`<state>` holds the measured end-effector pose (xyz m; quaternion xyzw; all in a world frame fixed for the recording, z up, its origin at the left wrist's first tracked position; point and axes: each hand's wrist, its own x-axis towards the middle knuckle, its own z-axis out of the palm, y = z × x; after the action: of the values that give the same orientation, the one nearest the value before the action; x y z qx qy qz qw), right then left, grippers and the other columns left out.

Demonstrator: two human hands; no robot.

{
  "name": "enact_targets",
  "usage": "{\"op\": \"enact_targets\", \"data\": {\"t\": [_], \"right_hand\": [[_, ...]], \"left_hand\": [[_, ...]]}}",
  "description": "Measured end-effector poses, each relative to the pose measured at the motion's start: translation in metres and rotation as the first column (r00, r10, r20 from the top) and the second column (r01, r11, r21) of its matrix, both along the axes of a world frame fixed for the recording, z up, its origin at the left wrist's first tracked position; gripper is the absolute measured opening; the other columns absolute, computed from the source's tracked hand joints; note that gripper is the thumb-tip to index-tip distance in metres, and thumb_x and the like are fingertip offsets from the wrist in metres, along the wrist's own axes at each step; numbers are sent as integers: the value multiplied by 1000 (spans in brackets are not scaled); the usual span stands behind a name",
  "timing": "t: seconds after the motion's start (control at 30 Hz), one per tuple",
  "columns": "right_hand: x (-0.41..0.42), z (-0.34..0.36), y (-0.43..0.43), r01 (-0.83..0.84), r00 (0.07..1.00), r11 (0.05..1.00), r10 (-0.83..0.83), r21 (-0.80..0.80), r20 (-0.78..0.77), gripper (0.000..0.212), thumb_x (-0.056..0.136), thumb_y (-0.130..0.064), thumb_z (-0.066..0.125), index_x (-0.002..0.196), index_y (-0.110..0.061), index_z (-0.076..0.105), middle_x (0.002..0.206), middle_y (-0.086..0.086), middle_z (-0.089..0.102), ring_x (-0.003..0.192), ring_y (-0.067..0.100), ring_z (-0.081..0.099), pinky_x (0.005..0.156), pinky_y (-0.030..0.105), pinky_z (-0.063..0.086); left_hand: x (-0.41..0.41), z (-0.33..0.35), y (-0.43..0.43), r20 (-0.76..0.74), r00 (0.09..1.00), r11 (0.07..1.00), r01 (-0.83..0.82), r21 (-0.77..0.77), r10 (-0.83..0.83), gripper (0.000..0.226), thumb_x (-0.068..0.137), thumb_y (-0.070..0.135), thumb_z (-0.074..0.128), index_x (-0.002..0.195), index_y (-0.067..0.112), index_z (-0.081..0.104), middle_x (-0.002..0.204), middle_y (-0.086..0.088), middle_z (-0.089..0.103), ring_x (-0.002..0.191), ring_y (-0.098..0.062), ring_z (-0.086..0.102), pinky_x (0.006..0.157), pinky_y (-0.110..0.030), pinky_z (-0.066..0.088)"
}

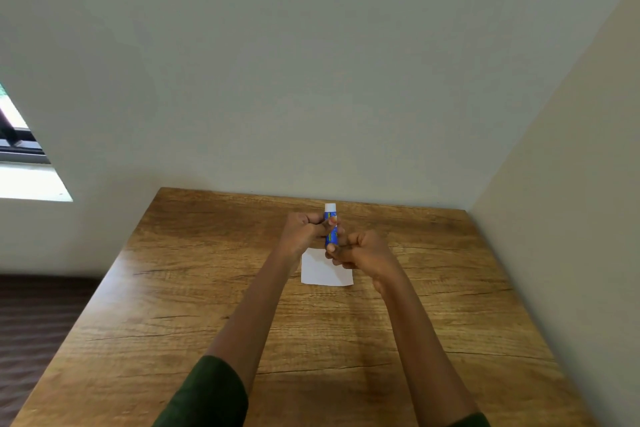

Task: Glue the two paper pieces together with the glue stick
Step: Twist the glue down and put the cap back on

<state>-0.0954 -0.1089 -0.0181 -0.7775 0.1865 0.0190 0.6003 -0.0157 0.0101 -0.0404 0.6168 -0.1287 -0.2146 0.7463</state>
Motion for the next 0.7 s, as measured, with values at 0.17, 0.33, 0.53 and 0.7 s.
{"op": "enact_targets", "data": {"t": [0.17, 0.33, 0.53, 0.7], "right_hand": [[1, -4, 5, 74, 995, 990, -66, -121, 70, 16, 67, -23, 83, 77, -14, 74, 73, 2, 72, 60, 6, 62, 61, 22, 48], [-2, 0, -1, -117, 992, 991, 120, 68, -46, 22, 84, -23, 68, 102, -10, 70, 94, 6, 73, 83, 12, 67, 77, 27, 51], [-2, 1, 3, -20, 1000, 996, 20, 81, 1, 21, 80, -20, 73, 94, -5, 73, 85, 7, 74, 71, 10, 66, 64, 18, 50], [1, -3, 9, 129, 989, 987, -119, -101, 92, 25, 64, -24, 85, 78, -7, 75, 69, 1, 70, 59, 7, 60, 58, 21, 46]], "left_hand": [[0, 0, -1, -20, 1000, 1000, -12, 0, 12, 9, 79, 17, 69, 85, 11, 73, 80, -6, 75, 79, -16, 71, 68, -20, 54], [1, 2, 0, -26, 1000, 1000, 15, 3, -15, 13, 81, 17, 68, 90, 9, 72, 85, -9, 75, 79, -17, 71, 70, -23, 54], [0, 5, 0, -12, 1000, 1000, 22, -2, -22, 15, 80, 20, 69, 90, 9, 73, 81, -6, 75, 80, -17, 72, 66, -19, 54], [0, 5, -2, -21, 1000, 1000, 3, 9, -2, 12, 77, 21, 71, 85, 13, 74, 82, -5, 75, 82, -19, 72, 71, -25, 57]]}}
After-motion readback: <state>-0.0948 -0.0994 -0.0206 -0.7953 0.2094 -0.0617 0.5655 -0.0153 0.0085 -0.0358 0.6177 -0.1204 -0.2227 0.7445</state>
